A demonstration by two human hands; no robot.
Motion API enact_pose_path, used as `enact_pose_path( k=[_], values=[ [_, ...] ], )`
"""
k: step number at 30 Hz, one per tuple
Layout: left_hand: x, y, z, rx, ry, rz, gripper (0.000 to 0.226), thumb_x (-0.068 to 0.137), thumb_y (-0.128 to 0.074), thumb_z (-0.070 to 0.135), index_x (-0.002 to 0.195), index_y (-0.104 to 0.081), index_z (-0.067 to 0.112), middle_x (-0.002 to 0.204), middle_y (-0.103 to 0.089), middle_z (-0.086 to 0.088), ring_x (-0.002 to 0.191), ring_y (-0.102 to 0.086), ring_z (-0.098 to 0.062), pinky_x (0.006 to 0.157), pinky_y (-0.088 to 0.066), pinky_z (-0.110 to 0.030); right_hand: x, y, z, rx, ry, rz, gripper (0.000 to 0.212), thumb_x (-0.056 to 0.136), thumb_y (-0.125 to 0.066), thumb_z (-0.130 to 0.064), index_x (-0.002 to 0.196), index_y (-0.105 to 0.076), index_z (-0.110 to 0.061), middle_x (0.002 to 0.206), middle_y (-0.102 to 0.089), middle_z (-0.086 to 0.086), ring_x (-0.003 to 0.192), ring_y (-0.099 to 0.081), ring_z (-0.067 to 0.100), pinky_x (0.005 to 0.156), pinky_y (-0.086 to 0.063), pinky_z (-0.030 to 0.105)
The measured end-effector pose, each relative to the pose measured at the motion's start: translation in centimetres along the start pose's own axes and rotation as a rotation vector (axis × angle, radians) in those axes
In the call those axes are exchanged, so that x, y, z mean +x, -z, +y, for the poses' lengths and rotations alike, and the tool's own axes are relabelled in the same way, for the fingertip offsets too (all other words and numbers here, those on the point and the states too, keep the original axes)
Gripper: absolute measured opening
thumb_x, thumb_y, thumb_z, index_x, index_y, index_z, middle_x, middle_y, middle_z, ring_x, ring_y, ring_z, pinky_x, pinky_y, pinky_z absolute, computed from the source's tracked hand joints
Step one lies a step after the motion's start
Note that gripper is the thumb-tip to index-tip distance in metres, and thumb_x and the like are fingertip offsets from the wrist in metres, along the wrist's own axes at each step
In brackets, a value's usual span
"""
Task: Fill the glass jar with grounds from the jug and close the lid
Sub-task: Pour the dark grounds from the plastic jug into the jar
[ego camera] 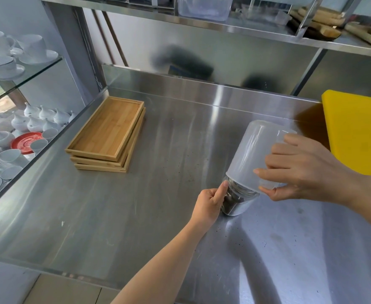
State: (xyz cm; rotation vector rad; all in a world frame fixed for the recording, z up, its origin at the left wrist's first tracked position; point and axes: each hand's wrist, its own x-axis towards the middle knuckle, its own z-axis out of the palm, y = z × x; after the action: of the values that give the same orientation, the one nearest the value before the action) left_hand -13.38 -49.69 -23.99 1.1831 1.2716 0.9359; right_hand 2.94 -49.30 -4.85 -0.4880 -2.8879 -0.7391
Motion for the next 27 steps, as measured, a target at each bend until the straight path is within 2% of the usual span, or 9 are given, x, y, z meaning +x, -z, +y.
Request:
enact_pose_path(
  k=[3, 7, 10, 12, 15, 17, 19, 21, 27],
  values=[
    [0.0, 0.0, 0.0, -0.002, 0.010, -0.007, 0.061, 0.077, -0.046, 0.066, 0.041, -0.020, 0.025, 0.043, -0.018, 0.010, 0.049, -0.017, -0.013, 0.052, -0.015, -0.034, 0.1, 0.0, -0.1, 0.003, -0.026, 0.009, 0.023, 0.062, -0.068, -0.026, 0.075, -0.071, -0.007, 0.068, -0.068, 0.012, 0.058, -0.061, 0.028, 0.056, -0.050, 0.031],
    [-0.1, 0.1, 0.1, 0.007, 0.007, -0.007, 0.060, 0.072, -0.045, 0.071, 0.047, -0.018, 0.023, 0.047, -0.018, 0.009, 0.053, -0.017, -0.015, 0.054, -0.014, -0.035, -0.2, -0.2, -0.1, 0.043, -0.146, 0.057, 0.022, 0.069, -0.075, -0.025, 0.076, -0.072, -0.005, 0.065, -0.066, 0.013, 0.056, -0.058, 0.030, 0.056, -0.048, 0.031],
    [-0.1, 0.1, 0.1, 0.025, 0.002, -0.005, 0.059, 0.077, -0.045, 0.069, 0.050, -0.017, 0.024, 0.049, -0.018, 0.008, 0.054, -0.017, -0.015, 0.053, -0.014, -0.032, -0.9, -0.5, 0.2, 0.235, -0.425, 0.191, 0.037, 0.077, -0.064, -0.036, 0.081, -0.072, 0.000, 0.064, -0.062, 0.013, 0.057, -0.051, 0.028, 0.057, -0.044, 0.028],
    [-0.1, 0.2, 0.0, 0.034, -0.007, -0.001, 0.057, 0.082, -0.045, 0.064, 0.052, -0.017, 0.024, 0.050, -0.018, 0.008, 0.053, -0.017, -0.013, 0.051, -0.013, -0.030, -1.7, -0.9, 0.1, 0.410, -0.620, 0.287, 0.054, 0.083, -0.053, -0.050, 0.086, -0.070, 0.000, 0.070, -0.058, 0.006, 0.065, -0.045, 0.017, 0.061, -0.040, 0.014],
    [0.0, 0.1, -0.2, 0.046, -0.011, 0.011, 0.058, 0.079, -0.044, 0.065, 0.057, -0.018, 0.018, 0.053, -0.021, 0.002, 0.052, -0.018, -0.012, 0.050, -0.014, -0.030, -3.1, -1.9, -0.6, 0.632, -0.936, 0.473, 0.036, 0.078, -0.062, -0.042, 0.087, -0.068, -0.008, 0.073, -0.059, -0.009, 0.066, -0.042, 0.003, 0.057, -0.035, 0.005],
    [0.1, 0.1, -0.3, 0.044, -0.012, 0.014, 0.060, 0.079, -0.044, 0.064, 0.056, -0.018, 0.015, 0.055, -0.022, 0.000, 0.053, -0.018, -0.013, 0.052, -0.014, -0.031, -4.3, -3.0, -0.8, 0.796, -1.146, 0.639, 0.007, 0.078, -0.068, -0.026, 0.080, -0.068, -0.019, 0.072, -0.065, -0.016, 0.064, -0.047, 0.001, 0.053, -0.036, 0.008],
    [0.2, 0.1, -0.3, 0.022, -0.014, 0.000, 0.057, 0.080, -0.046, 0.063, 0.053, -0.017, 0.022, 0.052, -0.019, 0.006, 0.053, -0.017, -0.014, 0.055, -0.013, -0.034, -5.6, -4.3, -1.3, 0.931, -1.355, 0.830, 0.018, 0.080, -0.064, -0.019, 0.066, -0.066, -0.030, 0.060, -0.063, -0.017, 0.056, -0.047, 0.000, 0.047, -0.038, 0.012],
    [0.2, 0.1, -0.3, 0.003, -0.008, -0.011, 0.057, 0.078, -0.047, 0.065, 0.050, -0.017, 0.026, 0.050, -0.017, 0.010, 0.055, -0.015, -0.015, 0.060, -0.013, -0.039, -7.2, -5.4, -1.9, 1.050, -1.540, 0.963, 0.023, 0.081, -0.060, -0.018, 0.059, -0.064, -0.028, 0.048, -0.052, -0.011, 0.046, -0.038, 0.003, 0.039, -0.032, 0.015],
    [0.5, 0.1, -0.5, -0.004, -0.013, -0.010, 0.057, 0.074, -0.045, 0.069, 0.048, -0.018, 0.026, 0.050, -0.017, 0.011, 0.055, -0.015, -0.016, 0.065, -0.012, -0.044, -12.3, -9.6, -5.4, 1.373, -1.962, 1.132, 0.032, 0.078, -0.056, -0.027, 0.049, -0.044, -0.023, 0.045, -0.036, -0.004, 0.045, -0.029, 0.012, 0.041, -0.023, 0.026]
  ],
)
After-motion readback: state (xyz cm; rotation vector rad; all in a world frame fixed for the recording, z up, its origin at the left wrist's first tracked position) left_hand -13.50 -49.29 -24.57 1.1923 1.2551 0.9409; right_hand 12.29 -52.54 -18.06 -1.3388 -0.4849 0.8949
